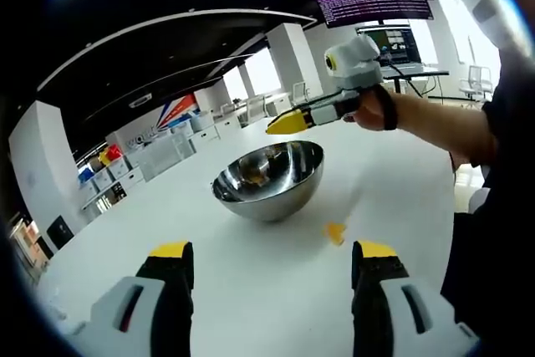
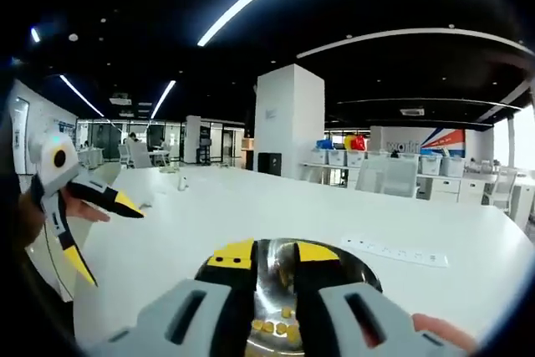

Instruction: Pick up the QQ candy scattered on the table and place it into the stainless steel bowl on the table

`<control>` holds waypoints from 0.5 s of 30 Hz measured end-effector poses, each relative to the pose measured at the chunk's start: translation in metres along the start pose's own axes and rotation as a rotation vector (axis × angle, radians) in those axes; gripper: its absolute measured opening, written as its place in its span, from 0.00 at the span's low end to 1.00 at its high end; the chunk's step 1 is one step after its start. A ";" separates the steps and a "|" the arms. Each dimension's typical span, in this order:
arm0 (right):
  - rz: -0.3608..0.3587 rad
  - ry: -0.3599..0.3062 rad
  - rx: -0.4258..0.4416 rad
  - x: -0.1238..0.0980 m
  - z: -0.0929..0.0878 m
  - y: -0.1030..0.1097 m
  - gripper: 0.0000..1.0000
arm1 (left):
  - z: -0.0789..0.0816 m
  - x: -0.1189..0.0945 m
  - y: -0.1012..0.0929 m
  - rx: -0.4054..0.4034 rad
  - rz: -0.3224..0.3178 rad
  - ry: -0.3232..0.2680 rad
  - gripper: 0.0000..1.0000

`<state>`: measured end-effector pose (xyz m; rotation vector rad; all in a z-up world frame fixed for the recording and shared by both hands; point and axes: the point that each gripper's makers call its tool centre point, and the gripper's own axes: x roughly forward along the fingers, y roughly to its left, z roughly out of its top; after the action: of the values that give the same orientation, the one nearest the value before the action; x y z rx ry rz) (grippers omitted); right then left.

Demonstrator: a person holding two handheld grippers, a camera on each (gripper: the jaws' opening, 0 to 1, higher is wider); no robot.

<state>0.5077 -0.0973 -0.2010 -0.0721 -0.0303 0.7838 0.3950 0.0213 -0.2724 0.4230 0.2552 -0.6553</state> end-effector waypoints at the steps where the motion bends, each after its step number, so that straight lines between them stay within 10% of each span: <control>1: -0.002 -0.013 -0.007 -0.003 0.007 0.001 0.15 | 0.000 0.000 0.000 0.001 0.000 0.000 0.77; 9: 0.047 -0.209 -0.125 -0.045 0.086 0.041 0.14 | 0.002 -0.002 -0.002 0.002 0.002 -0.005 0.77; 15: 0.158 -0.198 -0.097 -0.066 0.060 0.082 0.14 | 0.000 -0.002 -0.003 0.000 -0.001 -0.003 0.77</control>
<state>0.3995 -0.0826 -0.1472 -0.0890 -0.2529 0.9447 0.3914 0.0198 -0.2722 0.4216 0.2522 -0.6566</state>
